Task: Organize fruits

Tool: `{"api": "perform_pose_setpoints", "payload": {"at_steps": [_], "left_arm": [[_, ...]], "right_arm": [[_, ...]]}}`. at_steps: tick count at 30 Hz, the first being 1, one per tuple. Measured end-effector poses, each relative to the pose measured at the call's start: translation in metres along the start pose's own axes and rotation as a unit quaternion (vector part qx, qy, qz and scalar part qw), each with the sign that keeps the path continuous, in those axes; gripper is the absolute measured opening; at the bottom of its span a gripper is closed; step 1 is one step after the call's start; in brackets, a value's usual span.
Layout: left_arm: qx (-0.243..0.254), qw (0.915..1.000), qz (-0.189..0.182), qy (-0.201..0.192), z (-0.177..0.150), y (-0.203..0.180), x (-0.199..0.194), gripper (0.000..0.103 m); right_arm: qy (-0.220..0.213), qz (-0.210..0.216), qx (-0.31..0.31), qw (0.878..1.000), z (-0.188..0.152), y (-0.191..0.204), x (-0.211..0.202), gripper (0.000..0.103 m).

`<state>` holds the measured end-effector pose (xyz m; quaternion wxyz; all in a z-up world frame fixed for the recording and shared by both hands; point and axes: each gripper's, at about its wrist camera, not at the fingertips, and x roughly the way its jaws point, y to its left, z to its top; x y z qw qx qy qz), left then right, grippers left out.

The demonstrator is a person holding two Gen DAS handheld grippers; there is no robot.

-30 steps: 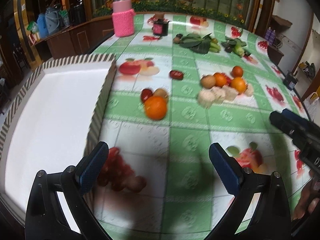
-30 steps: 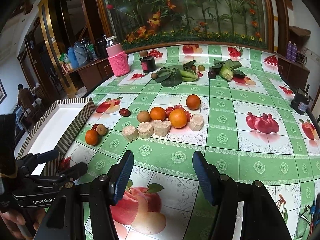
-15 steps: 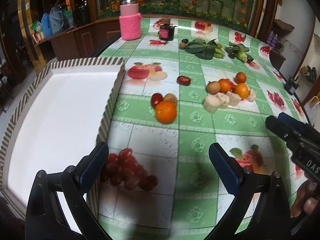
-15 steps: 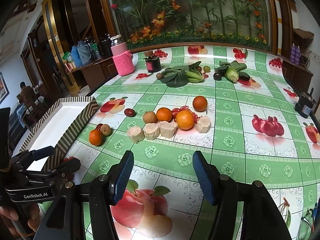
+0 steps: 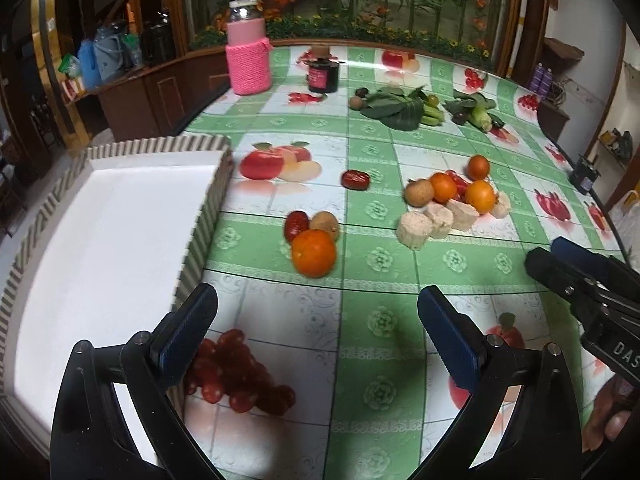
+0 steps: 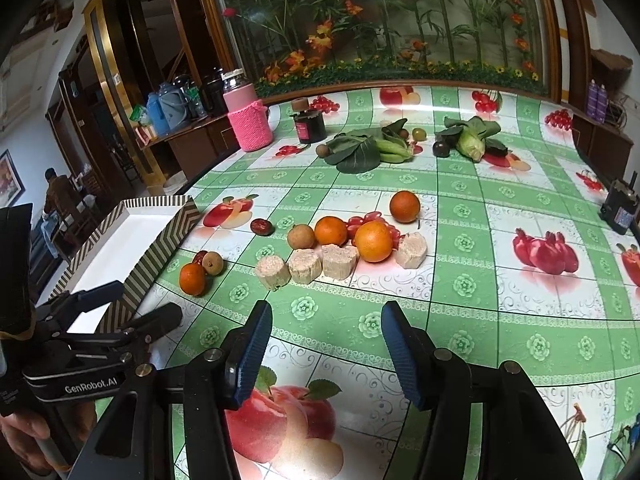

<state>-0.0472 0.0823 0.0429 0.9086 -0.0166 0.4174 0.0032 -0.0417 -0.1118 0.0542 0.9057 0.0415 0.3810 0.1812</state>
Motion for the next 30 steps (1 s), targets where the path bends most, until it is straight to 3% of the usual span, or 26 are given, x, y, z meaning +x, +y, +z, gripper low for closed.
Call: {"api": "perform_pose_setpoints", "payload": {"at_steps": [3, 12, 19, 30], "left_arm": [[-0.007, 0.9998, -0.017, 0.009, 0.0, 0.001, 0.004, 0.102], [-0.01, 0.9996, -0.017, 0.02, 0.002, 0.001, 0.015, 0.102], [-0.021, 0.9993, -0.013, 0.027, 0.003, 0.008, 0.021, 0.102], [-0.027, 0.9989, -0.009, 0.037, 0.007, 0.009, 0.033, 0.102]], "right_arm": [[0.003, 0.001, 0.001, 1.0, 0.0, -0.001, 0.003, 0.056], [0.021, 0.01, -0.009, 1.0, 0.005, -0.004, 0.018, 0.051], [0.058, 0.024, -0.013, 0.998, 0.013, -0.011, 0.045, 0.05], [0.087, 0.006, -0.029, 0.996, 0.031, -0.015, 0.083, 0.044]]}}
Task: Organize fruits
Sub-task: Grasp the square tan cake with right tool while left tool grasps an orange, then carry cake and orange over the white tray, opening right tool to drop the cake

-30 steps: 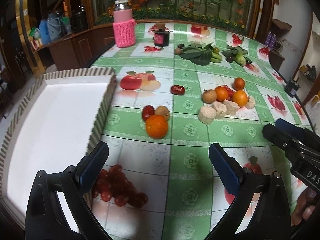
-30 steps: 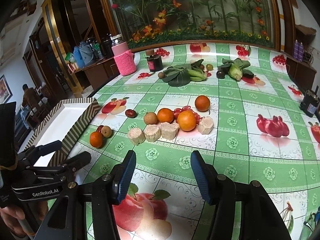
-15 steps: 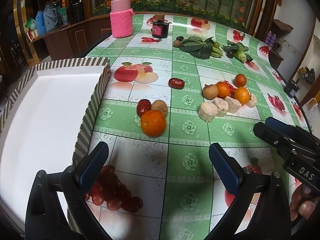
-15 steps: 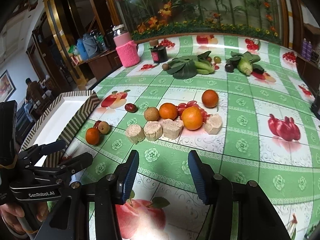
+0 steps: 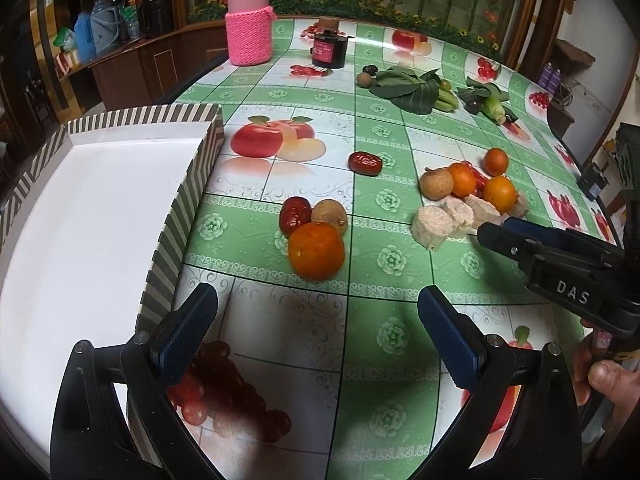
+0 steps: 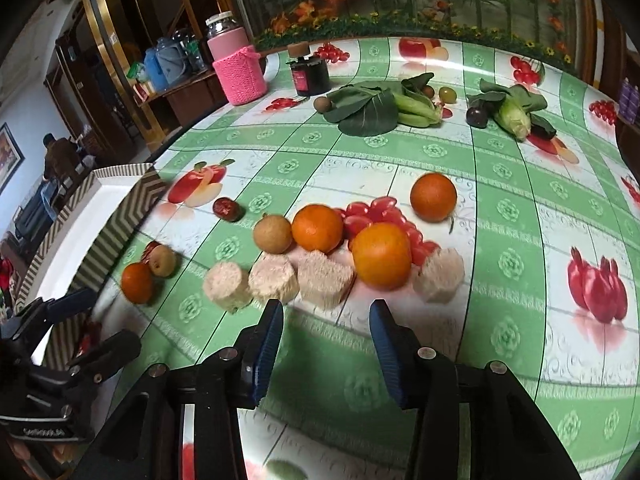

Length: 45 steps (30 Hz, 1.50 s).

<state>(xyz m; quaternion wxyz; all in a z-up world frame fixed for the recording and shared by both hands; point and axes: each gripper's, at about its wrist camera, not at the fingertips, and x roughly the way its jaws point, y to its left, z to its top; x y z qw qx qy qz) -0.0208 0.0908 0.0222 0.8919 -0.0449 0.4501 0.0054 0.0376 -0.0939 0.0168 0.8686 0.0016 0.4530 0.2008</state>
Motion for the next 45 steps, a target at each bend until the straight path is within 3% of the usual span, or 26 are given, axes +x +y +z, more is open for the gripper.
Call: {"api": "perform_pose_setpoints", "payload": {"at_steps": [5, 8, 14, 17, 19, 21, 23, 37, 45], "left_arm": [[-0.007, 0.9999, 0.001, 0.007, 0.003, 0.003, 0.007, 0.102], [-0.006, 1.0, 0.003, 0.005, 0.005, 0.004, 0.007, 0.1], [-0.005, 0.9999, 0.004, 0.008, 0.009, 0.006, 0.011, 0.078], [-0.004, 1.0, 0.005, 0.003, 0.011, 0.006, 0.012, 0.075], [-0.004, 1.0, 0.008, -0.001, 0.012, 0.006, 0.013, 0.064], [-0.003, 1.0, 0.002, 0.006, 0.013, 0.006, 0.016, 0.041], [0.001, 0.9999, -0.004, 0.012, 0.01, 0.005, 0.019, 0.03], [0.01, 0.999, -0.042, -0.011, -0.002, 0.013, -0.029, 0.027], [0.001, 0.9994, -0.009, -0.033, -0.009, 0.038, -0.064, 0.027]], "right_arm": [[-0.01, -0.015, -0.016, 1.0, 0.008, 0.001, 0.008, 0.029], [-0.008, -0.02, -0.021, 1.0, 0.006, 0.001, 0.006, 0.029], [-0.016, -0.017, -0.011, 1.0, -0.005, 0.0, -0.01, 0.029], [-0.022, -0.008, -0.004, 1.0, -0.011, 0.0, -0.018, 0.029], [-0.024, 0.001, 0.003, 1.0, -0.013, 0.0, -0.021, 0.029], [-0.028, 0.006, 0.006, 1.0, -0.015, 0.0, -0.024, 0.029], [-0.031, 0.011, 0.01, 0.999, -0.017, 0.001, -0.027, 0.029], [-0.049, 0.046, 0.008, 0.998, -0.029, 0.024, -0.051, 0.029], [-0.055, 0.096, -0.012, 0.994, -0.02, 0.062, -0.057, 0.029]]}}
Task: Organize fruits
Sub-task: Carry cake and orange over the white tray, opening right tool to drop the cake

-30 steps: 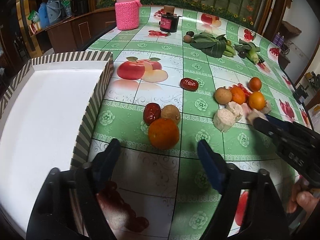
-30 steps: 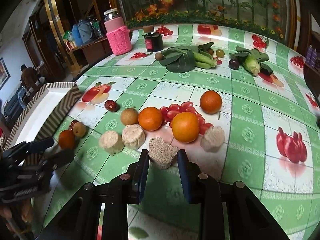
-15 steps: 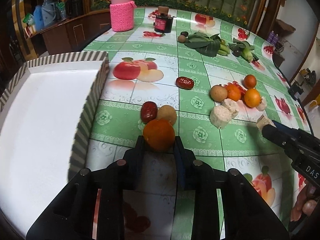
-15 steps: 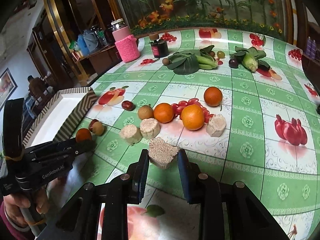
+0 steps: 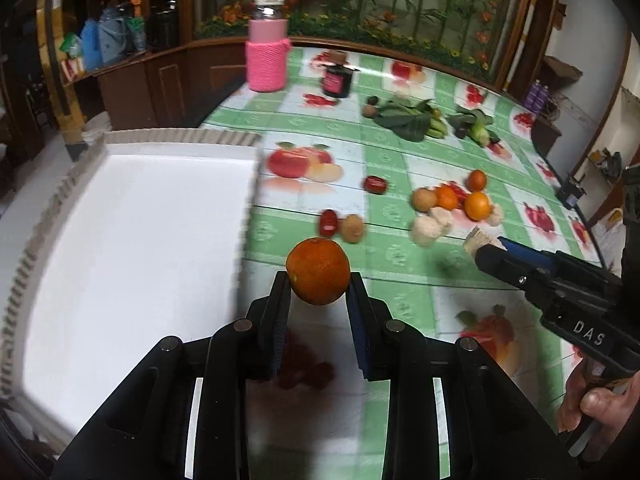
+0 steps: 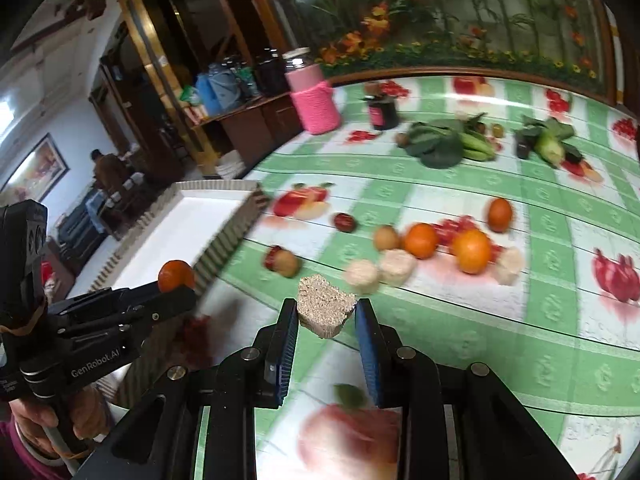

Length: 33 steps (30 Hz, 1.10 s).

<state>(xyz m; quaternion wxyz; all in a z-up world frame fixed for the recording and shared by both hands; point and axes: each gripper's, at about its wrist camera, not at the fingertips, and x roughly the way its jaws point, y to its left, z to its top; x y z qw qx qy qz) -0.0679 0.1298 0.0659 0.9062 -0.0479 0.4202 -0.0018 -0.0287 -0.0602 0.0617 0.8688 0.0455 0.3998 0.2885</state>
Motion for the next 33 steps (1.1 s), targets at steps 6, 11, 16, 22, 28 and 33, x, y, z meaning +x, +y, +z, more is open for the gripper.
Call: {"api": "perform_pose_setpoints", "payload": {"at_steps": [6, 11, 16, 22, 28, 33], "left_arm": [[-0.02, 0.9987, 0.046, -0.01, -0.002, 0.04, -0.013, 0.028], [-0.054, 0.9962, 0.069, -0.005, -0.004, 0.076, -0.013, 0.028], [-0.074, 0.9942, 0.078, 0.002, -0.003, 0.097, -0.008, 0.028], [-0.088, 0.9911, 0.098, 0.017, -0.004, 0.12, 0.001, 0.028], [-0.098, 0.989, 0.106, 0.032, -0.007, 0.137, 0.005, 0.028], [-0.091, 0.9875, 0.126, 0.029, -0.006, 0.149, 0.002, 0.028]], "right_arm": [[0.011, 0.042, -0.041, 0.998, 0.015, 0.048, 0.023, 0.028], [0.029, 0.059, -0.087, 0.994, 0.028, 0.088, 0.048, 0.028], [0.045, 0.075, -0.114, 0.99, 0.043, 0.115, 0.074, 0.028], [0.065, 0.084, -0.132, 0.985, 0.052, 0.14, 0.106, 0.028], [0.092, 0.089, -0.145, 0.981, 0.056, 0.155, 0.144, 0.028], [0.117, 0.085, -0.152, 0.978, 0.048, 0.161, 0.157, 0.028]]}}
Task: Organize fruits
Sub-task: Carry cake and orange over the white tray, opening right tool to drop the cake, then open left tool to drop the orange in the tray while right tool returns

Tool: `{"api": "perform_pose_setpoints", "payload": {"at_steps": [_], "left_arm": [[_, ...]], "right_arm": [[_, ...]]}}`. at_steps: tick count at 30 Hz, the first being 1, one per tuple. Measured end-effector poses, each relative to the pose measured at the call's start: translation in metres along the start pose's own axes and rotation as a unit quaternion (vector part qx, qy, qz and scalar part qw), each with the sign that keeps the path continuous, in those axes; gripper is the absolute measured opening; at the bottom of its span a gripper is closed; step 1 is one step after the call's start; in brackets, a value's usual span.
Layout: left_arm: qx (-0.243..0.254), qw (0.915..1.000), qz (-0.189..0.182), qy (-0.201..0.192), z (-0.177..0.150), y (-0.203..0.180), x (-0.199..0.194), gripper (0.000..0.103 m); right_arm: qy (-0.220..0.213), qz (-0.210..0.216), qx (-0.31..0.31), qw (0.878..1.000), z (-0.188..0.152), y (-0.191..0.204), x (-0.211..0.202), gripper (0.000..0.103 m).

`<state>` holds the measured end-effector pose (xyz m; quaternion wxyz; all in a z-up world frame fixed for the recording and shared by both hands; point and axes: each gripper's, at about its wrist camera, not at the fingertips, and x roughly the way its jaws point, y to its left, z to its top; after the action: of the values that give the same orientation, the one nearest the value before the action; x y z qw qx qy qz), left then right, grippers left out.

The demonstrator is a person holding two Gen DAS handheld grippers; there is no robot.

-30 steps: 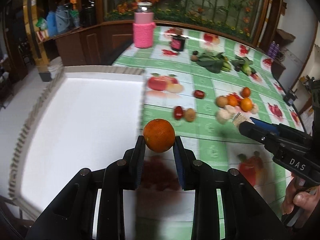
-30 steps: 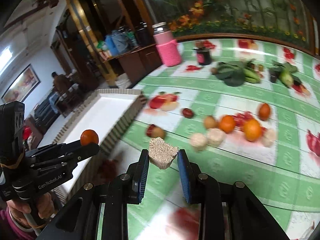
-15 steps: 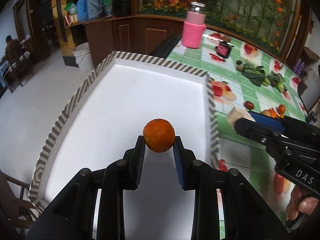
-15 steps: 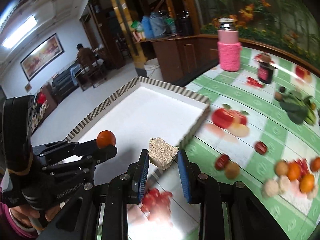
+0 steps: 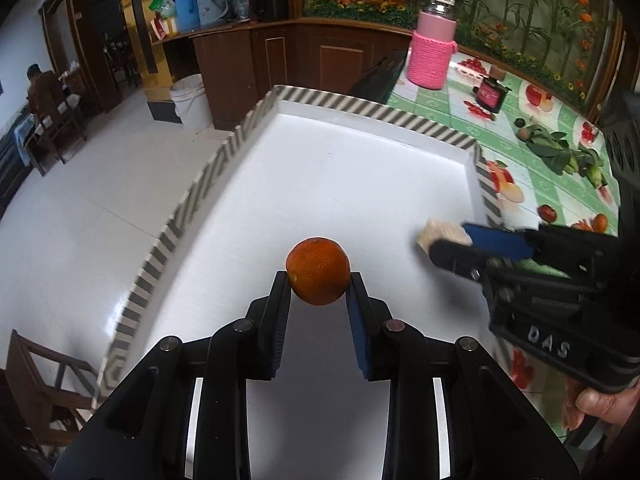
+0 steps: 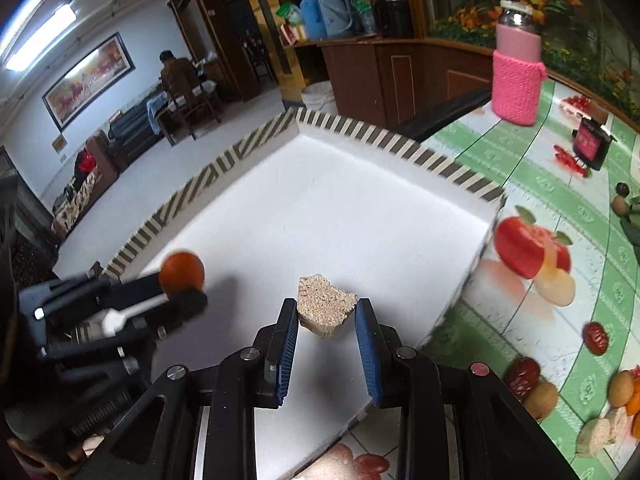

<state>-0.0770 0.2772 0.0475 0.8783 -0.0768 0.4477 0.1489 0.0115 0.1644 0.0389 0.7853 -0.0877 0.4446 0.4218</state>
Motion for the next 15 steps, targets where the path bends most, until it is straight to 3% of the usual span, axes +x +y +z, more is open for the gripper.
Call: {"api": "perform_pose_setpoints", "payload": {"at_steps": [7, 10, 12, 15], "left_arm": [[0.004, 0.9998, 0.007, 0.018, 0.001, -0.004, 0.007, 0.028], [0.005, 0.9998, 0.012, 0.015, 0.002, -0.006, 0.008, 0.028], [0.002, 0.9999, 0.008, 0.011, 0.003, -0.006, 0.007, 0.028], [-0.001, 0.9999, 0.01, 0.003, 0.003, -0.006, 0.005, 0.038]], "right_arm": [[0.003, -0.008, 0.002, 1.0, 0.0, -0.002, 0.009, 0.029], [0.0, -0.012, -0.005, 1.0, -0.002, 0.001, 0.005, 0.039], [-0.002, -0.015, -0.008, 1.0, -0.005, 0.002, 0.0, 0.04], [-0.009, -0.006, 0.002, 1.0, -0.01, 0.0, -0.011, 0.039]]}}
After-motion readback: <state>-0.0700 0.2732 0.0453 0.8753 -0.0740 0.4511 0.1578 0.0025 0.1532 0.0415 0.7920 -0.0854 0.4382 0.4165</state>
